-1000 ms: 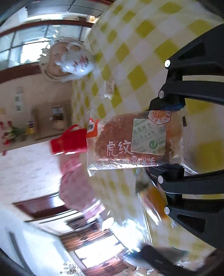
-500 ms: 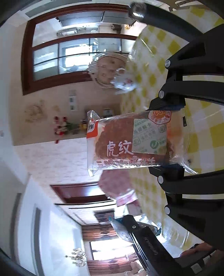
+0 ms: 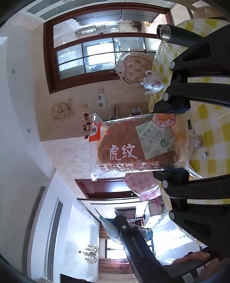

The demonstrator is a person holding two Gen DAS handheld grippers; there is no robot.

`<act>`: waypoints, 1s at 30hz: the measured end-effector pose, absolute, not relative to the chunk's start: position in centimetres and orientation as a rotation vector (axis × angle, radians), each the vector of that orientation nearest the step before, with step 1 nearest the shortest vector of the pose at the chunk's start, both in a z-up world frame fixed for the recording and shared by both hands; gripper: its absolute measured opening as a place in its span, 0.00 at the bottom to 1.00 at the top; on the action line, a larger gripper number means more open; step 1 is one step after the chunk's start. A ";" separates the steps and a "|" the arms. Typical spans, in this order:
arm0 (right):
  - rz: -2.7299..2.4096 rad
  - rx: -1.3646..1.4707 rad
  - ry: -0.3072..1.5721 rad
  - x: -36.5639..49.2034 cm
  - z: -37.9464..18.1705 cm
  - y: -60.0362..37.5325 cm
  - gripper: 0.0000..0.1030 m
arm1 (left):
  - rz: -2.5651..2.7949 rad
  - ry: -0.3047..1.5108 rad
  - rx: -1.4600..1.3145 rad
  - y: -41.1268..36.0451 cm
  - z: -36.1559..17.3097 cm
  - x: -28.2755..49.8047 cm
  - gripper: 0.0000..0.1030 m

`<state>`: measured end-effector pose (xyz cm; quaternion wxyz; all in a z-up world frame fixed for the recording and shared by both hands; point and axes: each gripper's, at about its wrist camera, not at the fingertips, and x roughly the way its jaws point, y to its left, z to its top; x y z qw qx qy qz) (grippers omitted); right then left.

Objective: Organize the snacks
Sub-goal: 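Lift and carry the nut bag and bread packet over the box with both tools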

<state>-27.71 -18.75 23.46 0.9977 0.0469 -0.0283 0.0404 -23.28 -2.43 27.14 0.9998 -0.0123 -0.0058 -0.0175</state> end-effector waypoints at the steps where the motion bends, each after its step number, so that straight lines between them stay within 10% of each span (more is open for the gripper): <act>1: 0.085 0.092 -0.061 -28.1 23.6 -18.6 0.43 | -0.034 -0.019 -0.024 -2.4 27.4 -23.8 0.51; 30: 0.274 -0.019 -0.111 -31.9 25.3 -8.8 0.43 | 0.113 -0.087 -0.080 5.5 30.7 -30.3 0.51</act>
